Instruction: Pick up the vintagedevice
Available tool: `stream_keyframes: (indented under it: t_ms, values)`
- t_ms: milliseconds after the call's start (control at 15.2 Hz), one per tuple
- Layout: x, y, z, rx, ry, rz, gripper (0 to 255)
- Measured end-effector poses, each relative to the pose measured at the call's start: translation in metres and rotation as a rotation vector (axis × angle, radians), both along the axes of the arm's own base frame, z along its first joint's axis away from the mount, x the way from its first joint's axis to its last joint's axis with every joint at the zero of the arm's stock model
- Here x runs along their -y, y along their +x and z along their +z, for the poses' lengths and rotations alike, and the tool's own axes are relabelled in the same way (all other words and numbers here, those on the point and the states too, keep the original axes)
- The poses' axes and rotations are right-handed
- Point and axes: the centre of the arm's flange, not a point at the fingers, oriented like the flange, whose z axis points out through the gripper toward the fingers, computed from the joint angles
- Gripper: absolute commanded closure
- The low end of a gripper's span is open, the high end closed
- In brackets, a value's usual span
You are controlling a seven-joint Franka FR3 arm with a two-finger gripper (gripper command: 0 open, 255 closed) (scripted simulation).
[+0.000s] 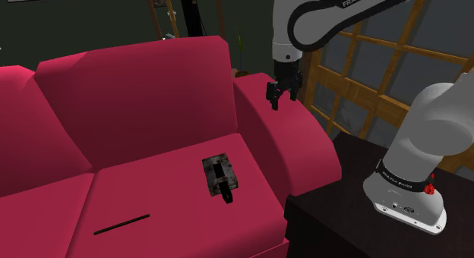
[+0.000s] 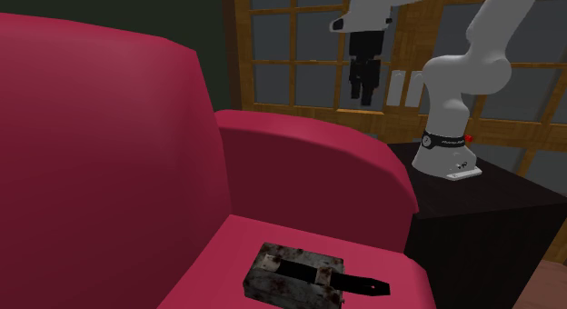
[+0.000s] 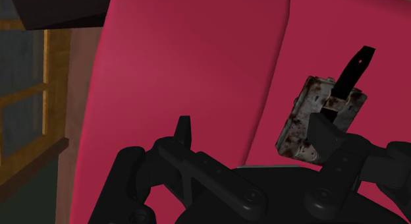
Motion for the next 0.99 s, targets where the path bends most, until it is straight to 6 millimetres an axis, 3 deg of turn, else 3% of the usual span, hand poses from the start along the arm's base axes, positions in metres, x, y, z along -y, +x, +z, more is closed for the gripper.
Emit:
stream_keyframes:
  t_ms: [990]
  values:
    - [-0.115, 0.056, -0.151, -0.090, 0.037, -0.118, 0]
